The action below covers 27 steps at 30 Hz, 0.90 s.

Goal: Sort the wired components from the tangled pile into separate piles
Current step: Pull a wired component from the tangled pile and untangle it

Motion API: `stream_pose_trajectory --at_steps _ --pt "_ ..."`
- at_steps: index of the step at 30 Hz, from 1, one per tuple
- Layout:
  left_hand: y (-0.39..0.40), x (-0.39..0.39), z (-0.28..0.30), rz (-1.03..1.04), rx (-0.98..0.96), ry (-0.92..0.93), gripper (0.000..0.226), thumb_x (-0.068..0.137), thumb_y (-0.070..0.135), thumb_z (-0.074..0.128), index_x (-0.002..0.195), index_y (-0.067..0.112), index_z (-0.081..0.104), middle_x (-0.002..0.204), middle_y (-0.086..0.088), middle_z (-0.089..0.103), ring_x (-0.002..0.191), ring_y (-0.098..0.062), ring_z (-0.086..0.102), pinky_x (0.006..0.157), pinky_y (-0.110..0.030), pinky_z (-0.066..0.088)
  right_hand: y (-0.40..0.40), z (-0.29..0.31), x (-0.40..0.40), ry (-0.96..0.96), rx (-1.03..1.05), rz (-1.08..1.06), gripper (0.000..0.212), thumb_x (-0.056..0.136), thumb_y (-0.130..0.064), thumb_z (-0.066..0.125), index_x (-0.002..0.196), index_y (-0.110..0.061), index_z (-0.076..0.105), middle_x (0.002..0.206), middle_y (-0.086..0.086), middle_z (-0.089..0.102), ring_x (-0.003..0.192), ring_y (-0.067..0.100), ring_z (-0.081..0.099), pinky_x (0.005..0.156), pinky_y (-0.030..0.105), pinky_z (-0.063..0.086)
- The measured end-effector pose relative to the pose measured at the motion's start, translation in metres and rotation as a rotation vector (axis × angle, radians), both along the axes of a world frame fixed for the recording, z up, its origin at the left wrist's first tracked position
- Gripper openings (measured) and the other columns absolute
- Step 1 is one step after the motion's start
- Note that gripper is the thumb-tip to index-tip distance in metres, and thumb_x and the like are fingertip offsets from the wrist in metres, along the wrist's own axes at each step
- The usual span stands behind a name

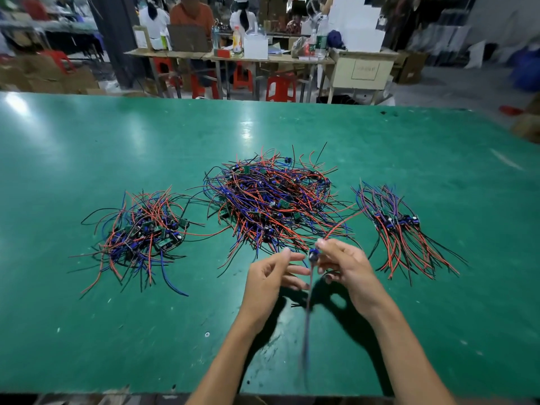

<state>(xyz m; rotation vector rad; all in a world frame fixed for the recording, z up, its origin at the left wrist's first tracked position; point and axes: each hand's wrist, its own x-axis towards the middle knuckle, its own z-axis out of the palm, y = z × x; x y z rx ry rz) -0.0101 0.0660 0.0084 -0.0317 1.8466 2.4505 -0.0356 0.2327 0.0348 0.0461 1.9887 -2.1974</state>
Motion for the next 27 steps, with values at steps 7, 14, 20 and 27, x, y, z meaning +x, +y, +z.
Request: stream_pose_trajectory --at_steps 7,14,20,27 --pt "-0.004 -0.001 -0.003 -0.119 -0.026 -0.021 0.019 0.097 0.018 0.065 0.109 0.009 0.076 0.088 -0.022 0.075 0.067 -0.031 0.074 0.063 -0.029 0.06 -0.006 -0.023 -0.002 0.248 0.225 0.008 0.018 0.087 -0.034 0.077 0.075 -0.021 0.075 0.069 -0.005 0.064 0.067 0.01 0.053 0.064 0.026 0.042" --pt "-0.004 -0.005 -0.007 -0.07 -0.036 -0.021 0.013 0.094 0.009 0.067 0.098 -0.001 0.075 0.089 -0.02 0.076 0.062 -0.028 0.072 0.058 -0.029 0.058 -0.021 -0.033 0.007 0.253 0.238 -0.156 0.01 0.09 -0.032 0.073 0.094 -0.034 0.083 0.096 -0.009 0.074 0.066 0.021 0.052 0.064 0.028 0.046" --pt "-0.003 -0.009 -0.011 -0.027 -0.073 0.007 0.032 0.094 0.001 0.062 0.064 0.012 0.064 0.09 -0.009 0.076 0.054 -0.016 0.057 0.048 -0.024 0.047 -0.038 -0.031 0.012 0.257 0.23 -0.136 0.021 0.098 -0.008 0.063 0.094 -0.017 0.081 0.1 0.003 0.076 0.094 0.015 0.071 0.081 0.025 0.056" --pt "-0.001 -0.008 -0.011 -0.048 -0.203 0.04 0.023 0.085 0.01 0.062 0.066 0.015 0.051 0.058 0.005 0.059 0.045 -0.01 0.046 0.042 -0.02 0.04 -0.058 -0.034 0.008 0.171 0.262 -0.333 0.024 0.088 -0.025 0.059 0.073 -0.028 0.078 0.085 -0.013 0.077 0.089 0.006 0.07 0.08 0.024 0.051"
